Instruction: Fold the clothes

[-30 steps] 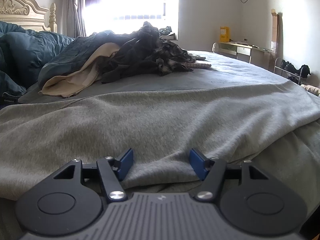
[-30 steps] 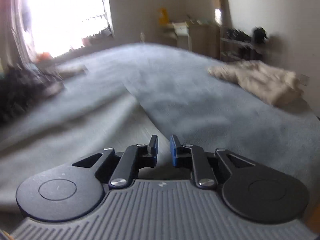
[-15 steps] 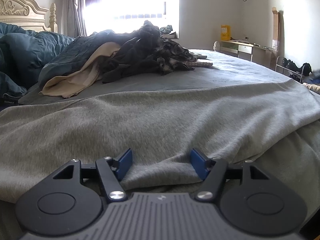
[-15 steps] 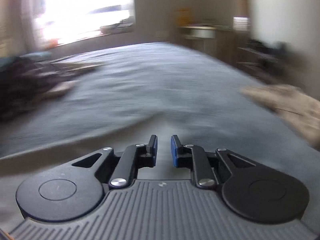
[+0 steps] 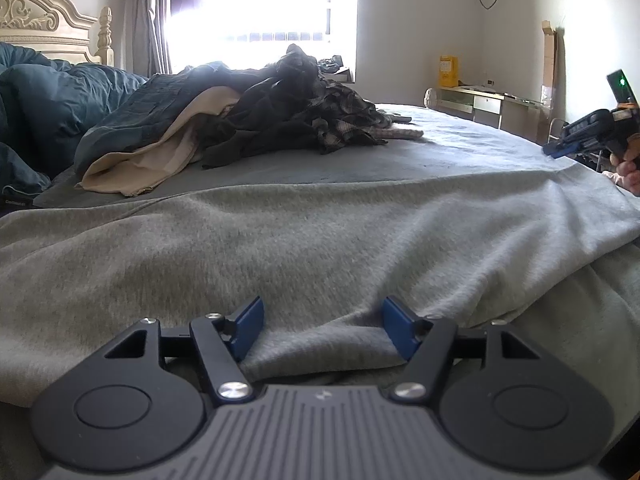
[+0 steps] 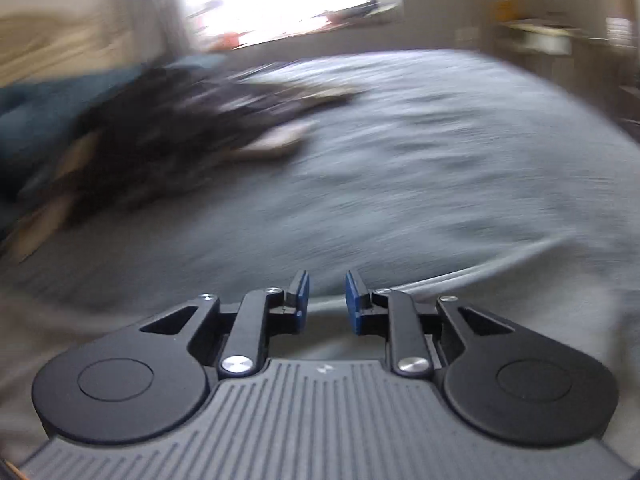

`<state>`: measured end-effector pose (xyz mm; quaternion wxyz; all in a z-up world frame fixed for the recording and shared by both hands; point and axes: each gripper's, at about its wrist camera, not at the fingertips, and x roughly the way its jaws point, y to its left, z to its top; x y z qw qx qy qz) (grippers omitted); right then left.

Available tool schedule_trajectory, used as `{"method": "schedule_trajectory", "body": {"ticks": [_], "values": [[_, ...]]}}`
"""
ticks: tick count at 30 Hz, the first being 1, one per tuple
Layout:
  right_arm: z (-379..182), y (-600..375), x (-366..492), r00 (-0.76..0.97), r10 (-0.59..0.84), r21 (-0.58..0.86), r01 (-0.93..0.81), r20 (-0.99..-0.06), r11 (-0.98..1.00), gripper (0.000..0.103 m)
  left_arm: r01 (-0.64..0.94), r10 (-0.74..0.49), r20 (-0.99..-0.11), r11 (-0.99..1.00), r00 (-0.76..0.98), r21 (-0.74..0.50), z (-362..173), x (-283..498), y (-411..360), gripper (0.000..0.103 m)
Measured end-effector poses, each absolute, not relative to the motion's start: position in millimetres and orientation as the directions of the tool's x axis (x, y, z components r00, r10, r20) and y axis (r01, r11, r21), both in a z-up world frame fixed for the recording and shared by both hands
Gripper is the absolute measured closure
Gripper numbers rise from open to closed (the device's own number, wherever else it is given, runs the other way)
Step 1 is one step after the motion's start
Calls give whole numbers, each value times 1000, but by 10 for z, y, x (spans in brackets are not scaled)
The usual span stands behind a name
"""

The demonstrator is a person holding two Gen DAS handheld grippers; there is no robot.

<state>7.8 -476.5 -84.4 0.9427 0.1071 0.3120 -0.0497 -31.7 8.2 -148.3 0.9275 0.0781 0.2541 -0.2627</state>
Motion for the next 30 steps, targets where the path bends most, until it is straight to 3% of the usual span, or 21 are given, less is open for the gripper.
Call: {"method": "schedule_trajectory", "body": {"ticks": [3,7,13,17,19,22,26,28,30], "values": [[-996,-4455,379,746,17,128,92,-665,988,80,524,-446,-510,852,736,10,-1481,-327,84,35],[-1020,-4611,555,721,-277,-53,317,-635,947,78,532,-452,-511,847,731,11,-1471,-322,92,35],[-864,-4925,-246,772,-191,104,316,-607,943,78,533,-461,-505,846,730,-3,-1480,-313,113,35],[-1102,-5569,-904,646,-393,94,586,-654,805,81,527,-454,-511,850,729,-3,-1467,-305,94,35],[-1065,-5799,-1252,601,-495,119,703,-628,701,78,531,-454,-516,848,727,1,-1460,-300,92,35],[-877,-5673,-1564,679,-481,171,658,-555,733,78,529,-449,-520,848,727,9,-1459,-298,85,35],[-901,-5150,-1672,791,-307,157,447,-530,881,70,517,-437,-524,856,731,6,-1454,-297,70,35],[-1073,-5028,-1603,730,-344,32,448,-590,894,64,514,-437,-524,858,731,2,-1453,-290,72,35],[-1176,-4992,-1600,624,-486,-121,533,-612,838,64,509,-436,-528,861,729,-8,-1435,-275,74,35]]}}
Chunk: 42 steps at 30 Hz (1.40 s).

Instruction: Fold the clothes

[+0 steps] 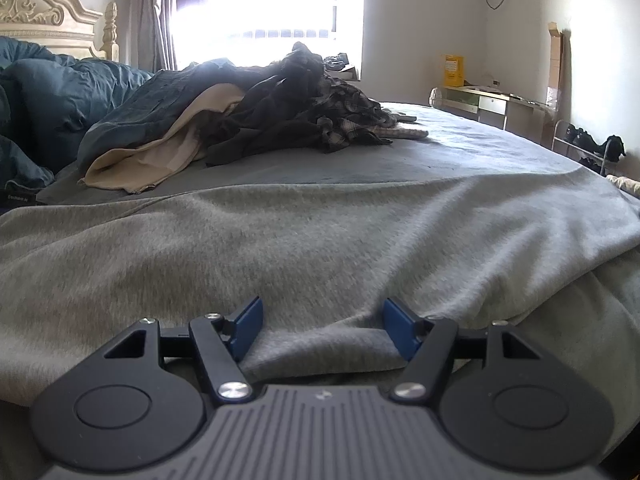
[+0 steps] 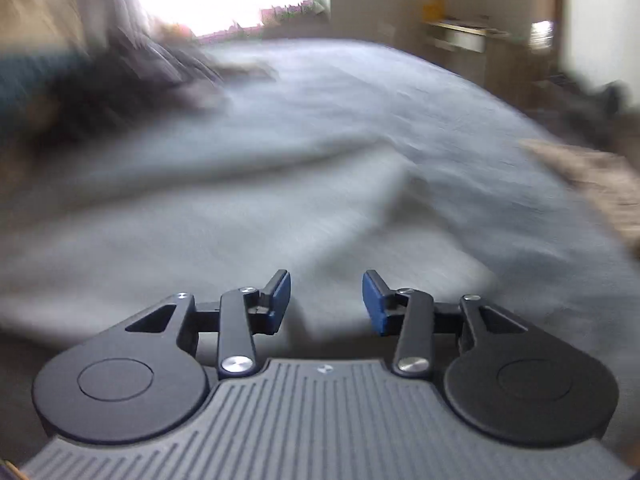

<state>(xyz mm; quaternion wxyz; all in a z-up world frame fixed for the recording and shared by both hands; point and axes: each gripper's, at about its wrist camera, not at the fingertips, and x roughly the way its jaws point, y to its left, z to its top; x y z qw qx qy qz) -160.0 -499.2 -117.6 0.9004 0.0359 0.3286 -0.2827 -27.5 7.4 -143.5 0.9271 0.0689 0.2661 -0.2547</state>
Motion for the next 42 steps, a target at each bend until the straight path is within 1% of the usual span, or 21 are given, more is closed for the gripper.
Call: {"method": "schedule_trajectory", "body": {"ticks": [1,2,3,4,6,8,10,12,15,18,22,25,28,31,35,38,40,42], "values": [[-1179,-4986,-1623,579,-552,-173,580,-600,796,64,504,-433,-531,864,729,-13,-1417,-270,76,35],[-1107,-4956,-1666,600,-555,-142,595,-577,791,64,493,-425,-530,870,734,-16,-1386,-277,83,35],[-1006,-4901,-1711,655,-518,-70,582,-550,810,64,478,-415,-526,878,742,-19,-1350,-290,95,36],[-903,-4808,-1726,713,-470,-6,547,-521,837,63,465,-409,-517,885,752,-24,-1308,-316,121,36],[-719,-4539,-1646,794,-388,45,460,-468,887,62,443,-404,-488,896,773,-40,-1214,-393,199,36],[-579,-4172,-1473,848,-304,37,354,-435,935,61,423,-404,-459,904,792,-65,-1134,-477,307,35],[-494,-3781,-1265,893,-177,56,219,-413,974,58,395,-399,-437,913,806,-103,-1085,-557,451,35],[-432,-3410,-1042,918,-40,84,79,-394,993,57,357,-384,-427,923,818,-146,-1065,-604,626,35],[-448,-2866,-650,900,146,141,-96,-411,985,56,269,-337,-425,939,840,-213,-1053,-625,946,35],[-549,-2254,-280,844,294,167,-244,-448,955,56,167,-279,-410,943,868,-287,-1038,-653,1355,35],[-596,-1519,106,758,430,186,-390,-490,902,55,48,-198,-388,930,900,-363,-1053,-649,1900,35],[-579,-1074,354,691,510,226,-465,-511,856,53,-31,-147,-394,911,907,-411,-1108,-586,2244,35],[-553,-689,514,632,574,268,-517,-521,813,52,-90,-118,-396,879,911,-469,-1175,-500,2539,35],[-600,-299,606,597,598,230,-578,-535,783,51,-122,-129,-399,830,908,-544,-1265,-410,2809,35],[-703,160,556,594,584,94,-652,-553,753,48,-128,-198,-406,752,892,-647,-1391,-220,3093,36],[-757,355,514,610,563,4,-676,-557,737,47,-106,-262,-393,702,881,-705,-1468,-91,3219,37],[-739,394,599,624,544,-13,-664,-561,748,46,-85,-297,-380,680,876,-728,-1508,-12,3247,39],[-688,415,786,620,544,24,-647,-565,762,46,-76,-320,-376,666,869,-742,-1546,65,3238,41]]}}
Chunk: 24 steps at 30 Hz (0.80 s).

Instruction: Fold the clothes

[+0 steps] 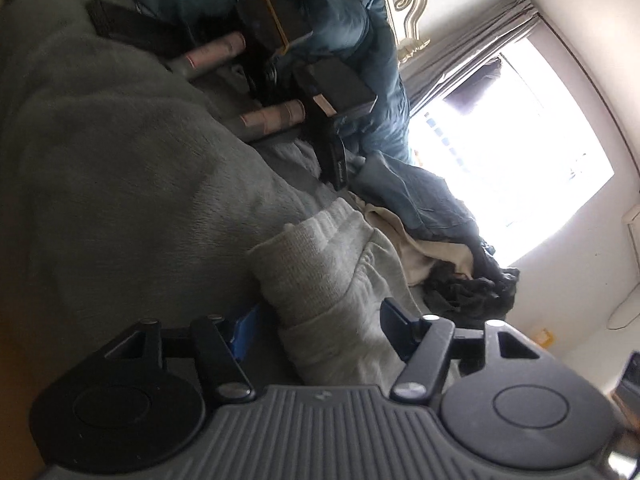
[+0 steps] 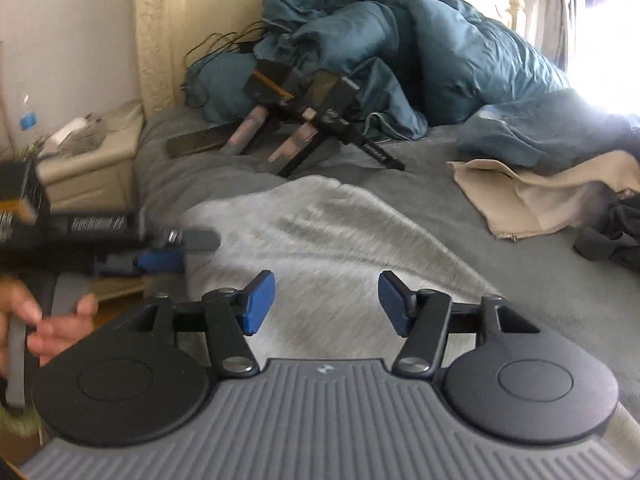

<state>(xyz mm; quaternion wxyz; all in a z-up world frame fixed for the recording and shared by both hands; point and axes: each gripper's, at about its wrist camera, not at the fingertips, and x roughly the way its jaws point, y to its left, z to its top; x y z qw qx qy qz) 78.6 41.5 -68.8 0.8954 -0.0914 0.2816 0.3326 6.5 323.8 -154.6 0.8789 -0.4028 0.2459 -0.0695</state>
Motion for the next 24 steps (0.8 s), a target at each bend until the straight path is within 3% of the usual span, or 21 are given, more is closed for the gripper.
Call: {"method": "schedule_trajectory", "body": {"ticks": [7,11,14,24], "values": [[-649,493,1632,452,685,423,-553,-572,718,45,-71,-324,-342,625,882,-777,-1684,195,3217,59],[-942,628,1980,393,688,525,-450,-610,722,45,-26,-281,-310,703,908,-711,-1613,97,3095,67],[-1172,531,2115,351,693,609,-330,-630,721,46,44,-266,-278,792,923,-609,-1459,30,2927,70],[-912,-819,1644,461,806,871,-129,-371,474,45,329,-337,-163,941,927,-74,-952,-374,1958,70]]}}
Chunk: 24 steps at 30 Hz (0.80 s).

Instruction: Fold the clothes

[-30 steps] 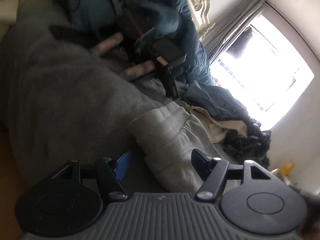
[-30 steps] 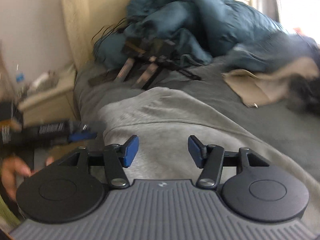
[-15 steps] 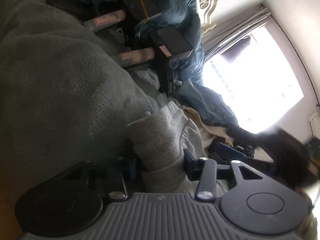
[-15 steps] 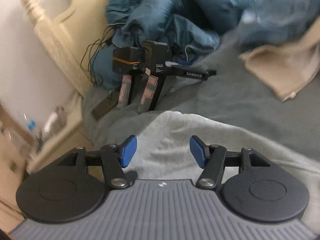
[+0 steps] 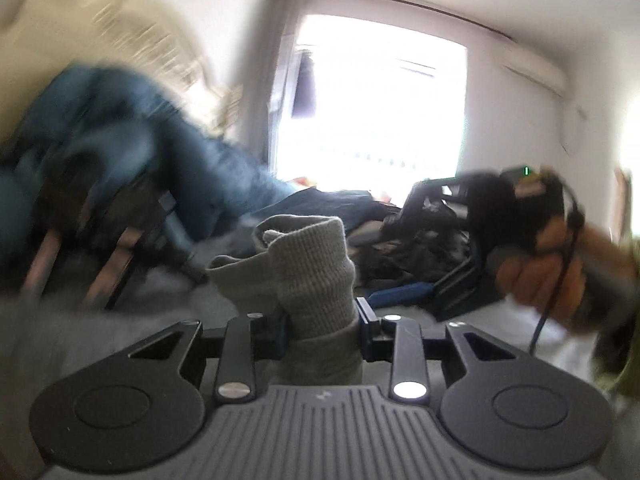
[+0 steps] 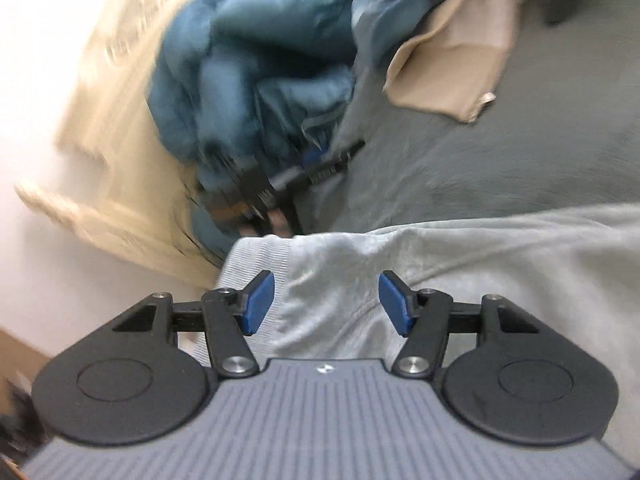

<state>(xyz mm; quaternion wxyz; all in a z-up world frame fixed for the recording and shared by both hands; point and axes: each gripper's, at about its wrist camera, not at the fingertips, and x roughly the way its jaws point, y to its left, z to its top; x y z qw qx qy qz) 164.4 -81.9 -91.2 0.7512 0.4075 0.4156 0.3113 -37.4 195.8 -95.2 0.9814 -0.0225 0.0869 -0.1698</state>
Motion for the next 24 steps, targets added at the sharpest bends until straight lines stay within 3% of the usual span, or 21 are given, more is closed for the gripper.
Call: {"method": "schedule_trajectory", "body": {"ticks": [8,16,24], "values": [[-1068,-1688,985,552,779,926,-34,-296,376,44,479,-443,-184,827,878,294,-991,-684,1070,70],[-1808,-2296,420,682,682,965,186,-264,187,44,564,-470,-315,640,825,523,-1434,-956,493,64],[-1311,-2278,670,723,634,911,-12,-276,411,43,598,-471,-369,660,801,455,-1297,-862,665,59]]}}
